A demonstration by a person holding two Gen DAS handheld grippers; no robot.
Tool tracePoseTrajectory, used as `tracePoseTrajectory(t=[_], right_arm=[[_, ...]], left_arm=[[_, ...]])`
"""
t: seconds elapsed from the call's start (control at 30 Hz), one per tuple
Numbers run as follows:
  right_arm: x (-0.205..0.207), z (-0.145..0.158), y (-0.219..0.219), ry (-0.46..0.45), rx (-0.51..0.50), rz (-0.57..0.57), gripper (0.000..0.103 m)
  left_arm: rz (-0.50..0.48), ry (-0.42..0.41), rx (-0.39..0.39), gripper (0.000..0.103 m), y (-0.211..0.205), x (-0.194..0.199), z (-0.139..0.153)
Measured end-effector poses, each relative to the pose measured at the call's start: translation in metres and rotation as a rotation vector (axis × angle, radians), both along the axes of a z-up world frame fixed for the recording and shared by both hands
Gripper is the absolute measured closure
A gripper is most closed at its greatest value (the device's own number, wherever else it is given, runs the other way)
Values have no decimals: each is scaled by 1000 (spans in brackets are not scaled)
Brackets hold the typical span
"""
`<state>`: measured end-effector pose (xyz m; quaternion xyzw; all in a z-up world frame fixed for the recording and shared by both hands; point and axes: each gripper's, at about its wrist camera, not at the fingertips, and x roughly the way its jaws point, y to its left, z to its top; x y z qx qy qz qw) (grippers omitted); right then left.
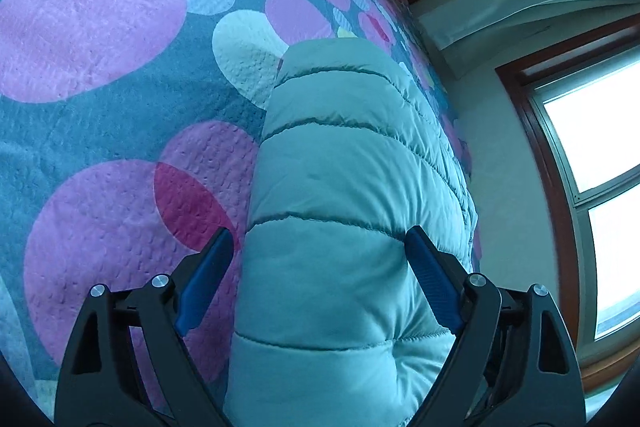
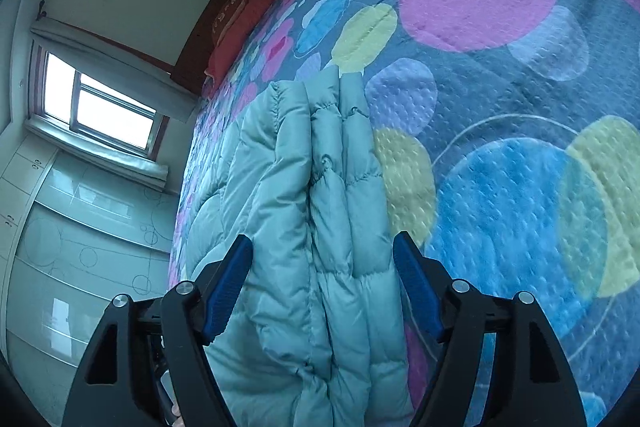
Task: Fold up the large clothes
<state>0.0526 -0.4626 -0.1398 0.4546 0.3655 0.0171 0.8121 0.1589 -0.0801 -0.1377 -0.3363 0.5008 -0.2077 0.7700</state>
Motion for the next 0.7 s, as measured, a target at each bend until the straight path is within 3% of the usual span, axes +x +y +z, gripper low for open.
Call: tracePoseTrajectory(t=[0.13,0.17,0.3,0.6,0.7], right_arm=[[15,-14,4,27,8,5,30],[17,-18,3,30,19,6,26],[17,-28,3,5,69,5,25],[33,-34,10,-34,75,93,25],[42,-39,15,-44,85,114,37]], left_arm=[[0,85,-110,12,1,7,-17],[3,88,-117,12,1,9,-19],[-5,101,-140,12,-1,13,-21],[-44,89,-109,12,-17,24,-22],[-52,80,-97,19,-20,23,-21]])
